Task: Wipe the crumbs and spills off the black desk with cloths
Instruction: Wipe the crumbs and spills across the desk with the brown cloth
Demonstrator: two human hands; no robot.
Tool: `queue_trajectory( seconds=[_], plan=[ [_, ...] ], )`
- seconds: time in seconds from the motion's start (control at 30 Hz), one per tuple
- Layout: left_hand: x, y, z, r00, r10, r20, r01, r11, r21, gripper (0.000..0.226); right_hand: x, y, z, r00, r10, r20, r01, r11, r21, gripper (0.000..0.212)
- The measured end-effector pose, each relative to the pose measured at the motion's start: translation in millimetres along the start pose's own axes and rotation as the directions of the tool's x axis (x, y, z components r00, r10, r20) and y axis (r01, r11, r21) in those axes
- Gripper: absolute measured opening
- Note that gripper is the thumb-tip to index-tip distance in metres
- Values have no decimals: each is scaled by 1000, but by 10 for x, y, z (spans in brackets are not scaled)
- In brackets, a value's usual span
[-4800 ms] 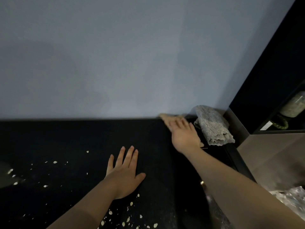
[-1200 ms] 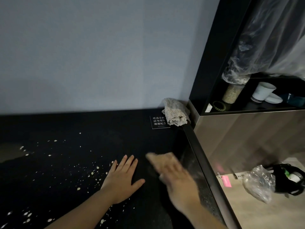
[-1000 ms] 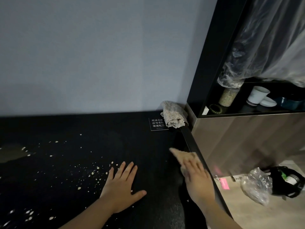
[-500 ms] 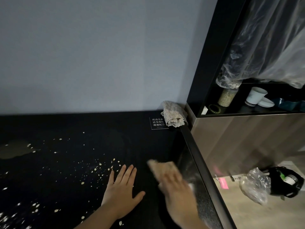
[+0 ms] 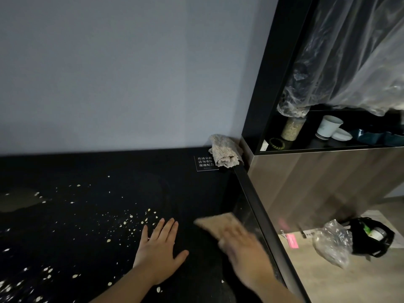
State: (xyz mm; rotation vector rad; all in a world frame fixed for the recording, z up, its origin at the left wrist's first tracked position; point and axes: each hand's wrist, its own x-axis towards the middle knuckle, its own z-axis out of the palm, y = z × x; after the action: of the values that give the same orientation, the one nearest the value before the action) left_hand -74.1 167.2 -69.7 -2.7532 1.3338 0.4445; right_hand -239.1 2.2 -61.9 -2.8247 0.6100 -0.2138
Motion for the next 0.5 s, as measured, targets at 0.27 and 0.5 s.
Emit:
queue_trajectory(
  seconds=[0.27, 0.5],
  plan=[
    [-51, 26, -3, 999, -29, 45, 27, 999, 43, 109, -61, -274, 77, 974, -176, 145, 170, 984, 52, 51],
    [-195, 73, 33, 998, -26, 55, 23, 999, 45, 108, -105, -193, 108, 975, 219, -20, -218, 975, 50, 64]
  ],
)
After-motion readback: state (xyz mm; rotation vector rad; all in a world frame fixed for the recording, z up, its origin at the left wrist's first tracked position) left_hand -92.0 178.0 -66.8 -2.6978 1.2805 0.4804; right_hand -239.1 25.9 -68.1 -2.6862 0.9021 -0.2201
